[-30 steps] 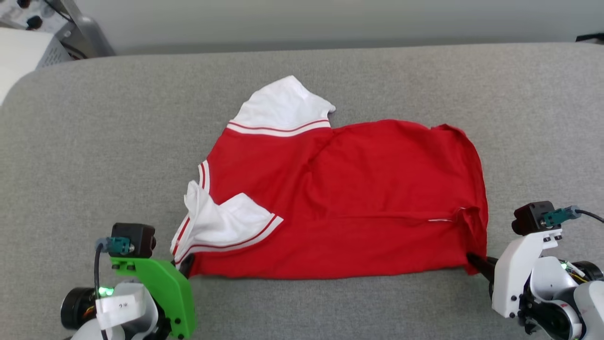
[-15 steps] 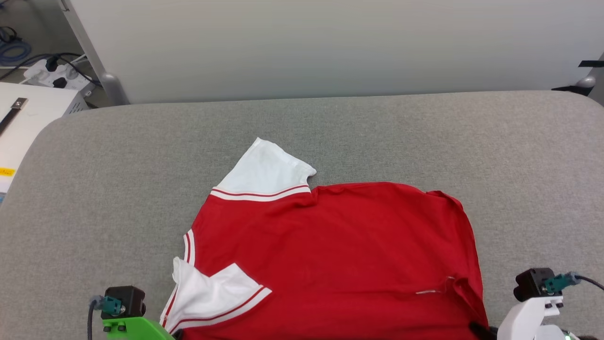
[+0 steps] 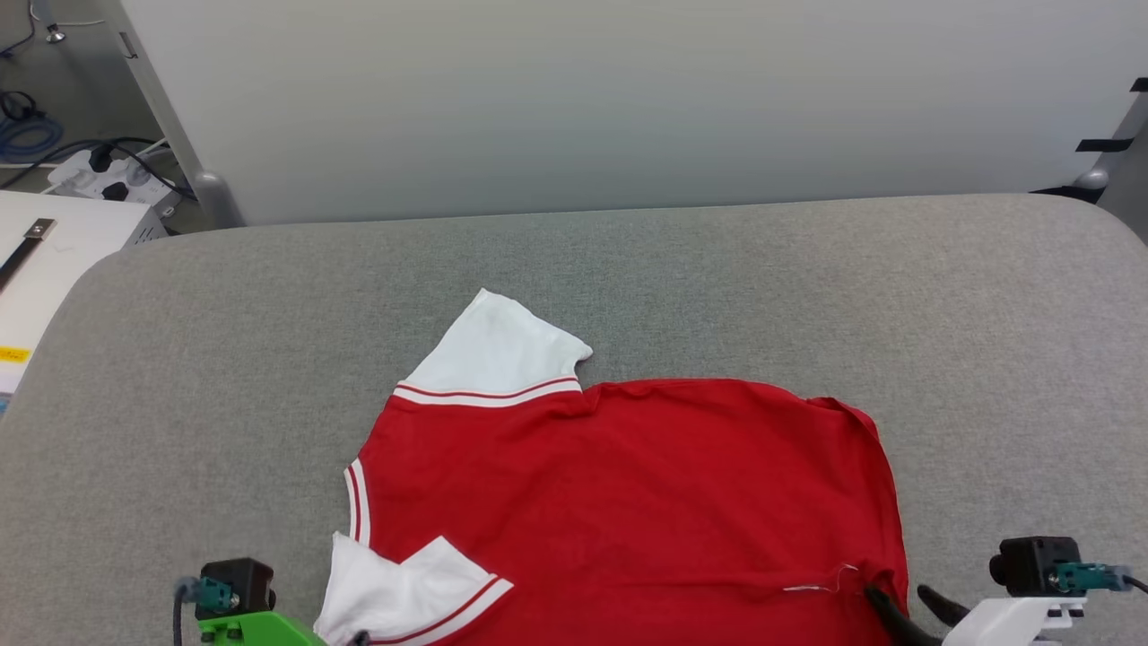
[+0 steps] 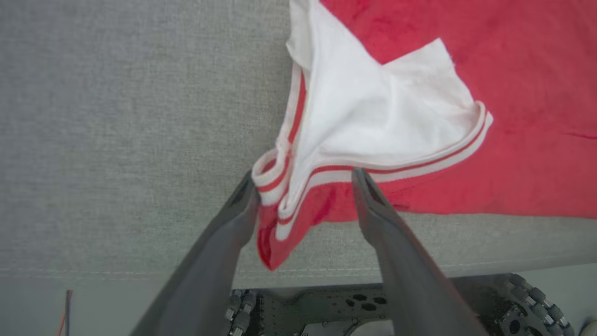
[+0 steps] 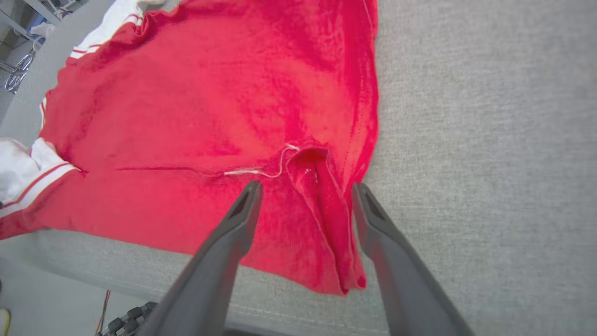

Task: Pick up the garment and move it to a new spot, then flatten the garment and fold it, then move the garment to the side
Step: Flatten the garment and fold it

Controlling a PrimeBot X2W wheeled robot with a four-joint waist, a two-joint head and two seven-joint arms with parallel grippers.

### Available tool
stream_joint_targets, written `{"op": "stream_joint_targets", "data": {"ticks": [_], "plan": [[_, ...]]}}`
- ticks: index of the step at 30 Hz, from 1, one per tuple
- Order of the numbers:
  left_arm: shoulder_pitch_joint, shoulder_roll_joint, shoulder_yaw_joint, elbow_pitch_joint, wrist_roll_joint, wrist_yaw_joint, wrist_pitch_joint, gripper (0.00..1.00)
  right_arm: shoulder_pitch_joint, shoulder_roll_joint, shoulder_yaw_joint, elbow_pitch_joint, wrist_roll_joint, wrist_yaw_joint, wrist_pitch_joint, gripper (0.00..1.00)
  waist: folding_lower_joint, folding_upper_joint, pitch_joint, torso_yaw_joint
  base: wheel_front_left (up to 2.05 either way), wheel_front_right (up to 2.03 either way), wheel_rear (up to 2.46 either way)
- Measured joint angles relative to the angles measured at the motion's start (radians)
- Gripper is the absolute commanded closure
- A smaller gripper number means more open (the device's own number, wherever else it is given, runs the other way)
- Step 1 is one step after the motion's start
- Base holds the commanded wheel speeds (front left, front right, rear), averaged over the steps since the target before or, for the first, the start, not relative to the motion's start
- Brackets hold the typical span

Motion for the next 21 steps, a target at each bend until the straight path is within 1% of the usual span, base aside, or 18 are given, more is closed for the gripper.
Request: {"op": "stream_joint_targets", "data": {"ticks": [4, 6, 9, 12, 15, 21], "plan": [[-0.046, -0.001, 0.009, -0.008, 0.054, 0.000, -0.075, 0.00, -0.023, 0.020, -0.028, -0.034, -0.065, 0.000, -0.155, 0.00, 0.0000, 0.0000, 0.006, -0.001, 0.00, 0.00, 0.00], [-0.084, -0.003, 0.014, -0.016, 0.082, 0.000, -0.119, 0.00, -0.043, 0.035, -0.052, -0.053, -0.116, 0.000, -0.230, 0.00, 0.0000, 0.0000, 0.015, -0.003, 0.00, 0.00, 0.00], [-0.146, -0.015, 0.016, -0.023, 0.122, 0.000, -0.184, 0.00, -0.070, 0.060, -0.083, -0.076, -0.199, 0.000, -0.308, 0.00, 0.0000, 0.0000, 0.032, -0.006, 0.00, 0.00, 0.00], [-0.214, -0.038, 0.015, -0.016, 0.159, -0.003, -0.245, 0.00, -0.098, 0.088, -0.092, -0.106, -0.239, 0.000, -0.353, 0.00, 0.0000, 0.0000, 0.057, -0.013, 0.00, 0.00, 0.00], [-0.294, -0.053, 0.012, 0.009, 0.186, -0.014, -0.297, 0.00, -0.132, 0.100, -0.089, -0.139, -0.277, 0.000, -0.374, 0.00, 0.0000, 0.0000, 0.089, -0.023, 0.00, 0.00, 0.00], [-0.477, -0.073, 0.009, 0.094, 0.214, -0.058, -0.350, 0.00, -0.206, 0.106, -0.076, -0.184, -0.291, 0.000, -0.396, 0.00, 0.0000, 0.0000, 0.170, -0.051, 0.00, 0.00, 0.00]]}}
